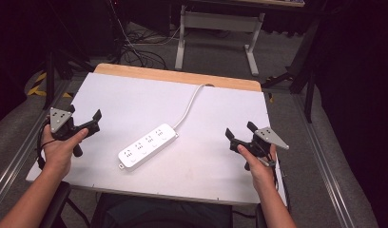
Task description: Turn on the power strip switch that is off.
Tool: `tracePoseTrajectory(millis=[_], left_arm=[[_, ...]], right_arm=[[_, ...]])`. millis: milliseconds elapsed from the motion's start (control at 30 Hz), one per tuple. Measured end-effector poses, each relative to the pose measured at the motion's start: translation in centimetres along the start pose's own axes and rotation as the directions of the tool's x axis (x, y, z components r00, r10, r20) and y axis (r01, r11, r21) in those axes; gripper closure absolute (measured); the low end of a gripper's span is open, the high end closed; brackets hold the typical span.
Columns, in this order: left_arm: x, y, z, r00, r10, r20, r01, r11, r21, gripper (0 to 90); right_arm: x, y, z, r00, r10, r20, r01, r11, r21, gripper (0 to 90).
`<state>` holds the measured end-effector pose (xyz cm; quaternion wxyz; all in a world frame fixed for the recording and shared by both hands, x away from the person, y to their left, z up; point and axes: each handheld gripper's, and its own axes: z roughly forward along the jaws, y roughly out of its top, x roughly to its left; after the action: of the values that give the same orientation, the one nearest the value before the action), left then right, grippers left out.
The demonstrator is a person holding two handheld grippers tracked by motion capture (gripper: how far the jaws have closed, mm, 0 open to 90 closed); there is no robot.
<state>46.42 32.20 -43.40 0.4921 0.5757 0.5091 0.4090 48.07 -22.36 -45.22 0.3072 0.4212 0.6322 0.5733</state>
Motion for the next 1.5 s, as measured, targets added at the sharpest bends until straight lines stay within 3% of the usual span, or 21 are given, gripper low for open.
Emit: tracePoseTrajectory(millis=[333,533,900,1167,1500], left_arm=[[-0.07,-0.04,0.18,1.0000,-0.003,-0.007,0.003,0.9999,0.016,15.4],[-0.12,-0.06,0.23,1.0000,0.005,0.005,-0.005,0.9995,0.031,26.3],[-0.47,-0.21,0.21,0.9954,0.096,0.006,-0.096,0.9949,0.030,52.2],[-0.17,0.11,-0.10,0.9967,0.078,0.023,-0.078,0.9969,0.007,73.5],[0.11,0.38,-0.30,0.9953,0.066,0.072,-0.067,0.9977,0.013,86.1]], right_arm=[[0.01,-0.09,0.09,1.0000,0.003,-0.004,-0.003,1.000,0.016,7.1],[0.03,-0.12,0.10,1.0000,0.004,-0.006,-0.004,1.000,0.022,8.0],[-0.05,-0.25,0.14,0.9999,0.010,-0.006,-0.010,0.999,0.039,9.7],[-0.03,-0.25,0.12,0.9999,0.010,-0.008,-0.010,0.999,0.042,10.0],[-0.07,-0.28,0.12,0.9999,0.013,-0.009,-0.013,0.999,0.049,10.4]])
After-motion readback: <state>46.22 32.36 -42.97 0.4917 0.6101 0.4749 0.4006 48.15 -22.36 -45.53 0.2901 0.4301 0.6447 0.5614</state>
